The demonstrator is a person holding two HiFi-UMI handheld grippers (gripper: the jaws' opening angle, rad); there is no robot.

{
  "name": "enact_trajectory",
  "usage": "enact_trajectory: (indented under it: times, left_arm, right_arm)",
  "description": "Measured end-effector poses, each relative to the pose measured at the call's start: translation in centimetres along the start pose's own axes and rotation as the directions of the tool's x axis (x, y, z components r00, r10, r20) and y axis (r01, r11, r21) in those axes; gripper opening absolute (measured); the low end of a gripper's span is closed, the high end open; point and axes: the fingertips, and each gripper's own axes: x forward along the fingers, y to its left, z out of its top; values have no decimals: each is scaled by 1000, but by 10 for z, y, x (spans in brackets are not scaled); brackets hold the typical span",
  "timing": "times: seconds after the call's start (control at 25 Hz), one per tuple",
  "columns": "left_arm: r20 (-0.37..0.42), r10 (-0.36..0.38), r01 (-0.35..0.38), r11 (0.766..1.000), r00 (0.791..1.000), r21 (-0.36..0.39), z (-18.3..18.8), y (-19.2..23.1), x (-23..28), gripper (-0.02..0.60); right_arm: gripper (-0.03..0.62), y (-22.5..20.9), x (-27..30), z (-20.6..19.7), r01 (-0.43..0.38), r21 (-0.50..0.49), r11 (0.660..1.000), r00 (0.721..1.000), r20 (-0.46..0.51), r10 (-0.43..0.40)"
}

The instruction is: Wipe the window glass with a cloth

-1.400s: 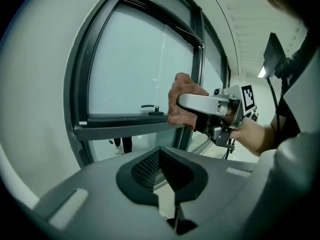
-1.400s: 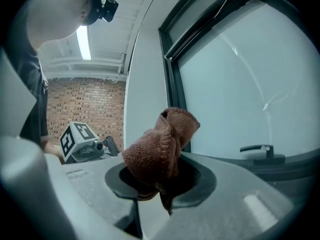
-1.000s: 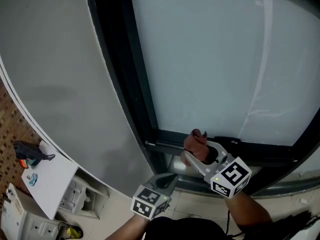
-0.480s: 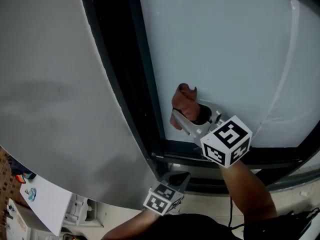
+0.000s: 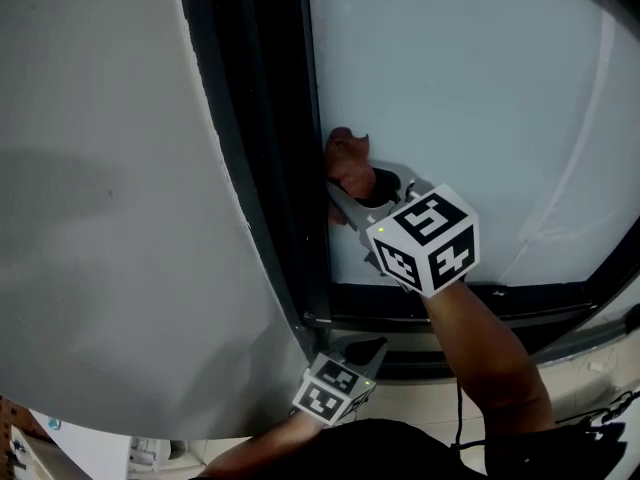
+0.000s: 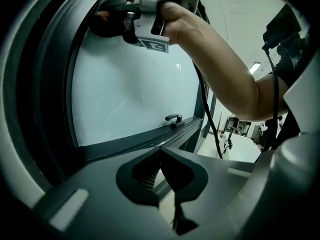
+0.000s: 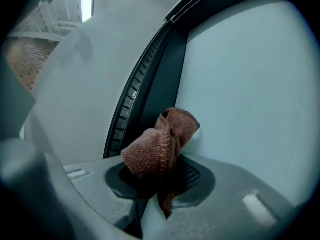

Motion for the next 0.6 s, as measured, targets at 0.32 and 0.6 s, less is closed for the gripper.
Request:
enact_trajectory:
  times: [0.32,0.6]
  left_arm:
    - [25,-27,28,999,999,-26,4,10,-1,17]
    - [37,-23,25,999,999,-36,7,13,1,17]
  right_arm:
    - [107,1,6,3,8,-16,1000,1000,-31,-8]
    - [107,-11,-8,4,7,44,999,1000,-3,-7]
